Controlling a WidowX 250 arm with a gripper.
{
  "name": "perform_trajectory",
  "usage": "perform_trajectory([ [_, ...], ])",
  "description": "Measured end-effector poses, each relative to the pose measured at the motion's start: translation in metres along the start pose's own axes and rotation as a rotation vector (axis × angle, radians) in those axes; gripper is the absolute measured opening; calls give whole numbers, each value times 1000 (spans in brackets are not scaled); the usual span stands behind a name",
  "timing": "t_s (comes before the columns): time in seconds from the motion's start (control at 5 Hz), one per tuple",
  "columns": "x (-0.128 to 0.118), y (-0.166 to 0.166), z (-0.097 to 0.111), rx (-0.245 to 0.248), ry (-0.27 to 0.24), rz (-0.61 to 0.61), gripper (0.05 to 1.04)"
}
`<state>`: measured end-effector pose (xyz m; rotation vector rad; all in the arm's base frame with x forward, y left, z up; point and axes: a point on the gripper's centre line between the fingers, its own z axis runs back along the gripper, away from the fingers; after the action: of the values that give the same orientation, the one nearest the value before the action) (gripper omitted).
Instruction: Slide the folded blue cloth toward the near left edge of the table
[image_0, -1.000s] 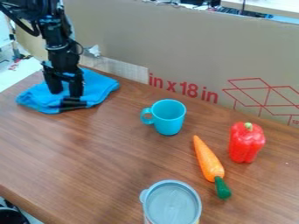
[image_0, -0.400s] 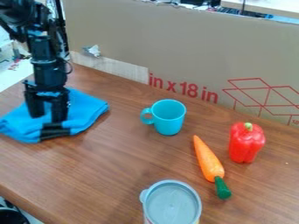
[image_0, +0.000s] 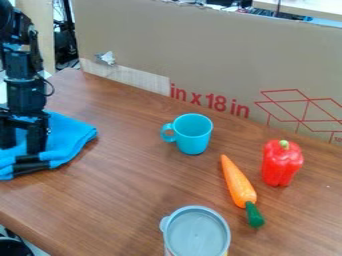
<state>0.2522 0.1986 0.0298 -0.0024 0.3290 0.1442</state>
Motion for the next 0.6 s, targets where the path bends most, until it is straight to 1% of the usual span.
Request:
perform_trajectory([
  [0.2,-4,4,4,-2,21,11,1001],
  [0.4,-1,2,16,-34,11,-21,1001],
  [0.6,11,-7,32,-73,-81,-115,1001],
])
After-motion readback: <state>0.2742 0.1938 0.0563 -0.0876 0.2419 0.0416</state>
